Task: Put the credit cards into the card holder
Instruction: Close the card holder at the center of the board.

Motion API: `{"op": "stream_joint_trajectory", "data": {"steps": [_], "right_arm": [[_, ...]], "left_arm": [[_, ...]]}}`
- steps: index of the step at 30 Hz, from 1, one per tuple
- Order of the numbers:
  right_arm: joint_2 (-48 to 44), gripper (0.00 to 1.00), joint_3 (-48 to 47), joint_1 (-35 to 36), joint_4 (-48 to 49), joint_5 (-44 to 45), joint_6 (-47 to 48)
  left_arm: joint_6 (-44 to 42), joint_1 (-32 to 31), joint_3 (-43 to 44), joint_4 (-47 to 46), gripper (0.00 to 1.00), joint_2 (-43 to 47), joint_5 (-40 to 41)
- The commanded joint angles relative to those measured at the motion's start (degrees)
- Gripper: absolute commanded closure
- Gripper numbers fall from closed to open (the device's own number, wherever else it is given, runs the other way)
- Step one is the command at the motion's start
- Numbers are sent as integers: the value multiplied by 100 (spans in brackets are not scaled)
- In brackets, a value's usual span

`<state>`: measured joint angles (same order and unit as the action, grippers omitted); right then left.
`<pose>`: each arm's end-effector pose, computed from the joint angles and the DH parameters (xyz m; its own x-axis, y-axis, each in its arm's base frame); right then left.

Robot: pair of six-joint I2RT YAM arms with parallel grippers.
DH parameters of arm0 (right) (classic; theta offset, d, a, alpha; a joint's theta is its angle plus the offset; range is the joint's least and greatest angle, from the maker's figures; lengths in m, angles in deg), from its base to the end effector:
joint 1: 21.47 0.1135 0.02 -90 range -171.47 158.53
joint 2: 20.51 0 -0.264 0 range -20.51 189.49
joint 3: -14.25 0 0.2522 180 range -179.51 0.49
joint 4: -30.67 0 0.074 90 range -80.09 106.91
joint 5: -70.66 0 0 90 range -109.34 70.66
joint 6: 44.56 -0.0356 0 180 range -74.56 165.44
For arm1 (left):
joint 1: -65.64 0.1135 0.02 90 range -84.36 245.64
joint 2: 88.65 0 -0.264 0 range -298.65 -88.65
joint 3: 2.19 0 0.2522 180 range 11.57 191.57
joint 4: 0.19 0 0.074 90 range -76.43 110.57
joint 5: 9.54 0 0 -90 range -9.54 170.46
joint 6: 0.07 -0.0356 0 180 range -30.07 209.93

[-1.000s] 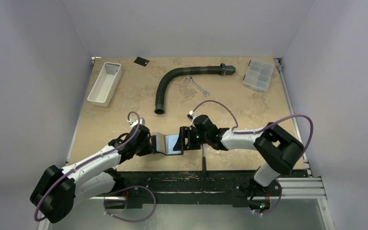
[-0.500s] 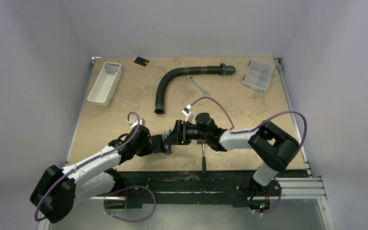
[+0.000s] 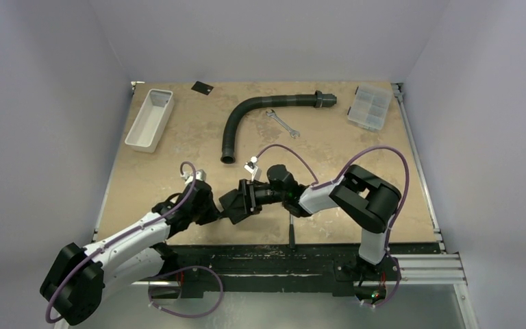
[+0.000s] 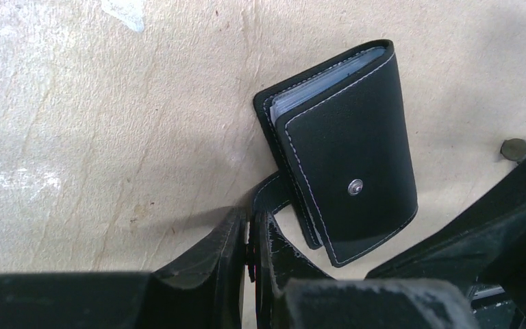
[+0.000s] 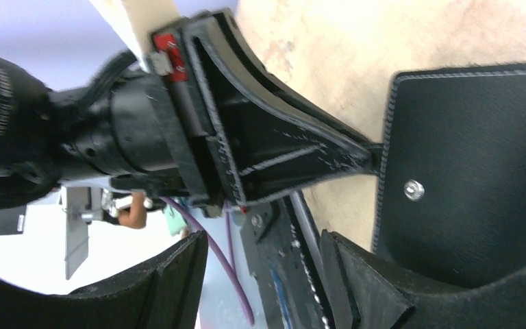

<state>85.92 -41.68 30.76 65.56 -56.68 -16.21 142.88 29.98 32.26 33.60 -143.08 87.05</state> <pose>0.1995 0.2928 0.1446 -0.9462 -0.0788 -0.3137 -0.3233 0.1992 0.9251 0.1390 -0.0947 0.1538 -0.8131 -0.3924 -0.4300 -0.2074 0.8854 -0.4159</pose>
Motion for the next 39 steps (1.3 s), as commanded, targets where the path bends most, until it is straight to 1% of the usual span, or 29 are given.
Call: {"op": "stream_joint_trajectory", "data": {"steps": [1,3,6,8,10,11,13,15,18,21,22,24,26,28,29,34,39], "right_arm": [[-311,31,-402,-35,-1322,-112,1057],[-417,32,-601,-37,-2088,26,1686],[-602,32,-853,-44,-3073,346,2385],[-636,34,-1040,-45,-3565,680,2888],[-500,38,-1176,-46,-3750,871,3146],[-408,43,-1231,-47,-3779,914,3235],[-245,53,-1262,-41,-3718,1058,3331],[-150,58,-1152,-37,-3428,1011,3271],[-140,61,-918,-37,-2975,979,3176],[-97,62,-871,-29,-2930,1004,3239],[-112,62,-853,-28,-2926,1017,3264],[-251,62,-685,-28,-2766,1071,3269],[-421,60,-486,-28,-2557,1107,3241],[-567,57,-335,-29,-2413,1139,3202],[-638,56,-264,-29,-2325,1149,3189],[-679,55,-206,-28,-2175,1175,3216],[-682,53,-209,3,-1988,1168,3374]], "left_arm": [[-65,-6,283,238,100,70,-101],[-155,-10,439,263,100,34,-190],[-269,-10,623,293,100,-32,-319],[-354,-4,760,369,100,-61,-374],[-408,-11,880,402,100,-98,-473],[-405,-5,922,386,100,-123,-553],[-404,-11,1001,296,100,-180,-754],[-402,-9,1085,200,100,-303,-953],[-379,-6,1200,96,100,-514,-1131],[-376,-2,1262,114,100,-682,-1246],[-370,0,1284,213,100,-709,-1195],[-326,0,1270,243,93,-710,-1114],[-265,26,1248,167,88,-708,-1044],[-203,87,1218,-14,81,-724,-1066],[-176,116,1169,-164,79,-746,-1127],[-71,298,941,-644,77,-944,-1335],[58,400,704,-1027,77,-846,-1382]]}}
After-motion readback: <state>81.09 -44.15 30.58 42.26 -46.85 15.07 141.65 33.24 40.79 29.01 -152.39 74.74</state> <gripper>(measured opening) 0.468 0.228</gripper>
